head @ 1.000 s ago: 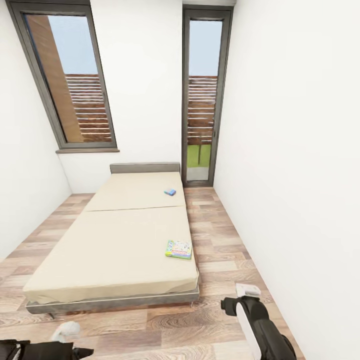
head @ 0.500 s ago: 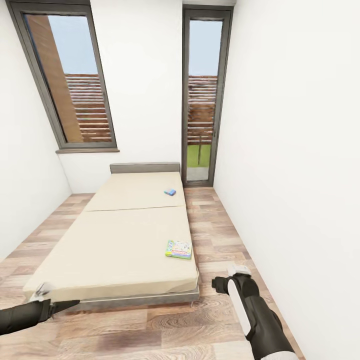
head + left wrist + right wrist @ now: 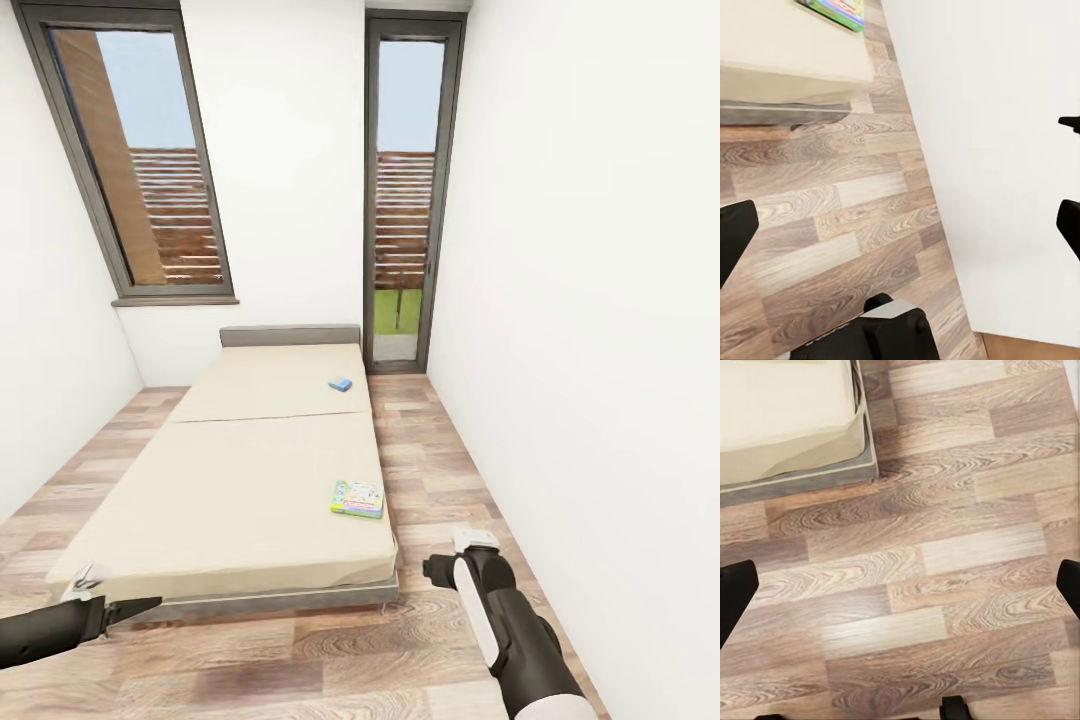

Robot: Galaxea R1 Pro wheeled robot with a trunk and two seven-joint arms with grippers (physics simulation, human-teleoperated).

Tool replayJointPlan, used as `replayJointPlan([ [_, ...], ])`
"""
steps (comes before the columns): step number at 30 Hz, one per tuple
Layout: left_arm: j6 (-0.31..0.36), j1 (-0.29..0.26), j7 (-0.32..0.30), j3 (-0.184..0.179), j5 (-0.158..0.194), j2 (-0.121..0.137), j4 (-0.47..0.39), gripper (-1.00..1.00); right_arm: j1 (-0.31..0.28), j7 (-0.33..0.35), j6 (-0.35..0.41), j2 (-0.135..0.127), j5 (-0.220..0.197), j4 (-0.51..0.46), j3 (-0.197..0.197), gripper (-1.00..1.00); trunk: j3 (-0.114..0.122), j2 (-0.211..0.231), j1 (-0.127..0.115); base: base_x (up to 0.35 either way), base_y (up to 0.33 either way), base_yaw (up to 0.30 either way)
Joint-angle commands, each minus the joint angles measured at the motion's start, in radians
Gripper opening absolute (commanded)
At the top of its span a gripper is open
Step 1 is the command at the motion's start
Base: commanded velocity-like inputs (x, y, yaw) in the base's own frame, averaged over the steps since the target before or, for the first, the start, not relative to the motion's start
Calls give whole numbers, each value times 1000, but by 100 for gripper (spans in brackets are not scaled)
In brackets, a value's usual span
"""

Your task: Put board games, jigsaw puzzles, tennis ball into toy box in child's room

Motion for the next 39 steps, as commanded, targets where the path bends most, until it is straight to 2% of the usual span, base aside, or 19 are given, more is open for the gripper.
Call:
replayJointPlan([
  [1, 10, -1, -3, 1, 0, 0, 0, 100, -1, -9, 3, -1, -11, 0, 0, 100, -2, -2, 1, 0, 0, 0],
  [13, 14, -1, -3, 1, 1, -8, -2, 100, -7, -7, 0, -10, -4, -12, 2, 100, -2, -2, 1, 24, -66, 0],
  [20, 46, -4, -7, 2, 6, -9, -56, 100, -6, -5, 1, -10, -5, -45, 5, 100, -2, -2, 1, 91, -161, 0],
  [23, 74, -5, -4, 1, 4, -19, -96, 100, -6, -3, 0, -10, -6, -48, 4, 100, -2, -2, 1, 28, -44, -12],
  [25, 83, -5, 3, 0, 2, -36, -120, 100, -6, -3, 0, -10, -6, -48, 3, 100, -2, -2, 1, 12, -18, -112],
  [28, 89, -5, 47, -2, -1, -58, -142, 100, -7, -2, -1, -11, -9, -46, 0, 100, -2, -2, 1, 35, -40, -196],
  [34, 94, -6, 138, -2, 1, -69, -154, 100, -7, -1, -1, -10, -8, -42, 1, 100, -2, -2, 1, 82, -159, -256],
  [39, 96, -6, 164, -2, 2, -73, -157, 100, -7, -1, -2, -10, -7, -42, 3, 100, -3, -2, 1, 96, -215, -200],
])
